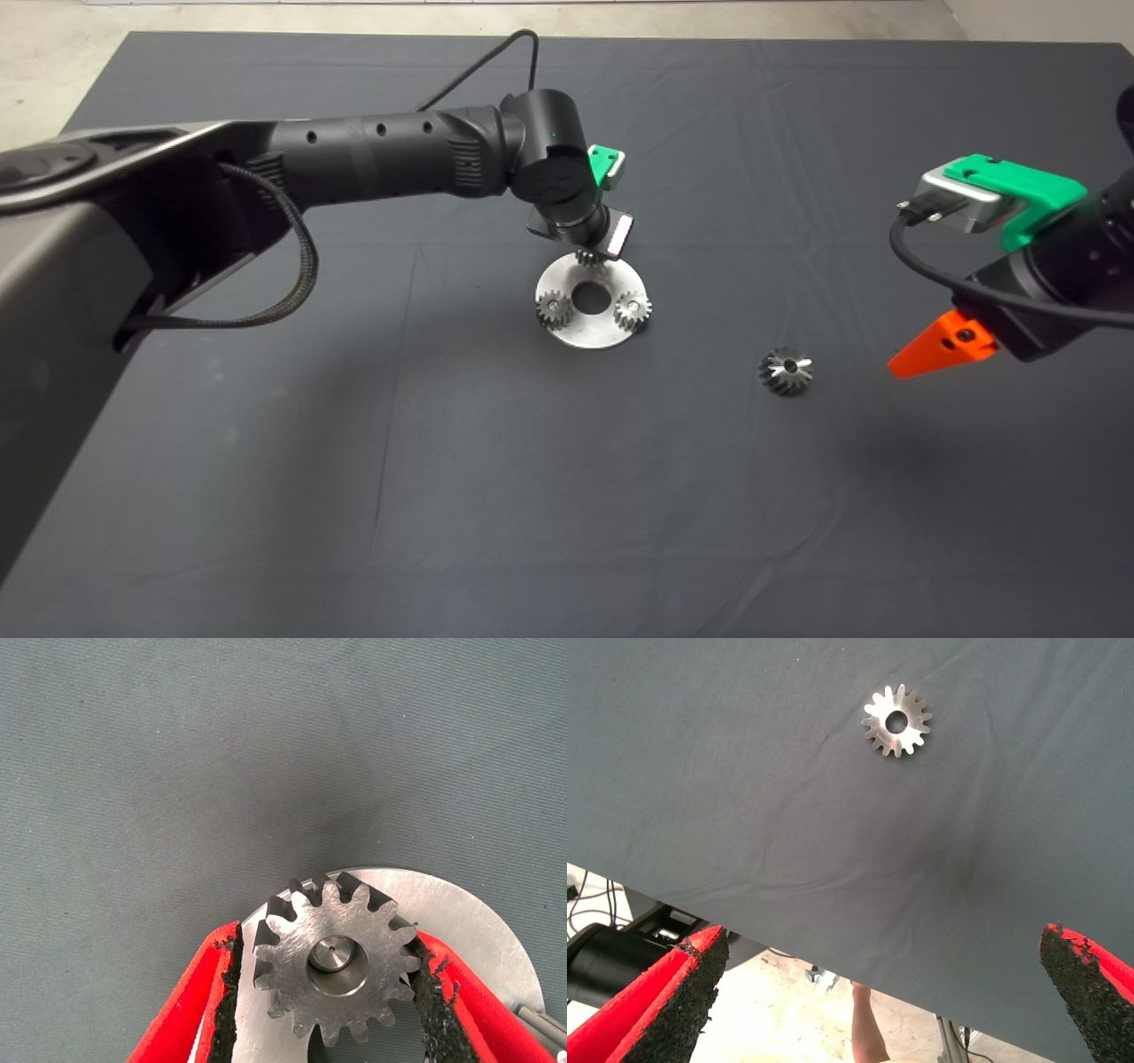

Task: Remove an incorrectly installed larger gear and replace it with the correct smaller gear

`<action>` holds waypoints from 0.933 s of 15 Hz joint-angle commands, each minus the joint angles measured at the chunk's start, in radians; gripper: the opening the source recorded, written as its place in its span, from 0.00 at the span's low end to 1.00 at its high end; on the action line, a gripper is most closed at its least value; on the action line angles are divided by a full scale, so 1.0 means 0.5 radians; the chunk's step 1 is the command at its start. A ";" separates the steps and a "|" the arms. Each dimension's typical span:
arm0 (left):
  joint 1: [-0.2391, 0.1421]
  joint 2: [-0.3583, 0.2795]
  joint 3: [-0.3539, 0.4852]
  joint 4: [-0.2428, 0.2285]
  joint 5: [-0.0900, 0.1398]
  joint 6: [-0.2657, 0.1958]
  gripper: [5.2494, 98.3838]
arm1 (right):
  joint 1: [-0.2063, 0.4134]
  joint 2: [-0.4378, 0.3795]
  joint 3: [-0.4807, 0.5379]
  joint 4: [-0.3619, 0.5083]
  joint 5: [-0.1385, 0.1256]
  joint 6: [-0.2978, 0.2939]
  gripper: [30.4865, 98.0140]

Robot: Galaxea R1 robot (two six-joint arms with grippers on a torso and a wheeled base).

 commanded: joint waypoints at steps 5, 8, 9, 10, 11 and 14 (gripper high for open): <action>-0.037 -0.040 0.113 0.014 0.030 -0.022 0.46 | 0.028 -0.006 0.014 0.072 -0.193 0.017 0.93; -0.056 -0.092 0.215 -0.030 0.028 -0.035 0.51 | 0.028 -0.009 0.014 0.072 -0.193 0.017 0.93; -0.096 -0.147 0.280 -0.163 0.035 -0.075 0.52 | 0.028 -0.015 0.014 0.072 -0.193 0.017 0.93; -0.150 -0.196 0.331 -0.297 0.076 -0.099 0.52 | 0.028 -0.024 0.014 0.072 -0.193 0.017 0.93; -0.170 -0.257 0.415 -0.366 0.115 -0.138 0.56 | 0.028 -0.028 0.014 0.072 -0.193 0.017 0.93; -0.340 -0.612 0.871 -0.510 0.155 -0.299 0.58 | 0.028 -0.018 0.023 0.075 -0.187 0.020 0.93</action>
